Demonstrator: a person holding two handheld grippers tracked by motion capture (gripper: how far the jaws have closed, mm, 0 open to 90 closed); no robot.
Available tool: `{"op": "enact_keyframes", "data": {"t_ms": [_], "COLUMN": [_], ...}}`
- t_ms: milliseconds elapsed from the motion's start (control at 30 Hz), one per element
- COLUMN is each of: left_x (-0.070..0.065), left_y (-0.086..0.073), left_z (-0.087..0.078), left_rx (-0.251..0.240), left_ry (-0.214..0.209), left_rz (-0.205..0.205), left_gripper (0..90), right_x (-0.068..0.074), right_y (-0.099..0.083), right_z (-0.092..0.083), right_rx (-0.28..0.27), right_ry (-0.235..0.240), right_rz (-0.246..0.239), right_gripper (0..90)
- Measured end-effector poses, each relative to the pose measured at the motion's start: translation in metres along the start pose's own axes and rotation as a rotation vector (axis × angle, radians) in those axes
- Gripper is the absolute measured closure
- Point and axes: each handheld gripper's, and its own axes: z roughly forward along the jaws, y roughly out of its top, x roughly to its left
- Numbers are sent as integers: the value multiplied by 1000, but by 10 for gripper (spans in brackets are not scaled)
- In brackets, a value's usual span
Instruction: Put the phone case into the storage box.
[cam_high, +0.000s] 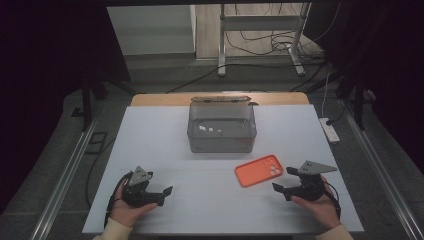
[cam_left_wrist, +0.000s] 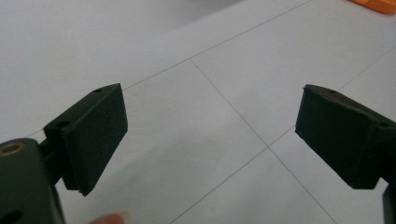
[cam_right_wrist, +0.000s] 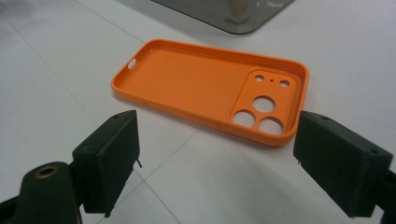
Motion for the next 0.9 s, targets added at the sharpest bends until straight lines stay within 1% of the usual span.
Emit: {"op": "enact_keyframes", "data": {"t_ms": [167,300,367,567,733,800,900], "left_x": [-3,-2,-1,2,4,3,2], "left_y": [1,1,1,-2,-2,-3,-2], "left_z": [2,2,2,1,0,1,0], "left_rx": [8,11,11,19,12,18,22], "left_ry": [5,4,11,14,14,15,18], "left_rz": [6,6,0,2,-3,5,11], "left_gripper": [97,98,100,103,107,107,108], "right_x": [2,3,3,2,2,2,3], "right_y": [1,1,0,0,0,1,1], "right_z": [-1,-1,-1,0,-1,-1,-2], "right_rx": [-10,-13,-12,-15,-16,-28,-28], "right_ry": [12,20,22,17,11,13,12], "right_rz": [-15,-20,-20,-16,-32,-33,-35], "right_gripper": [150,155,156,156,179,181,181]}}
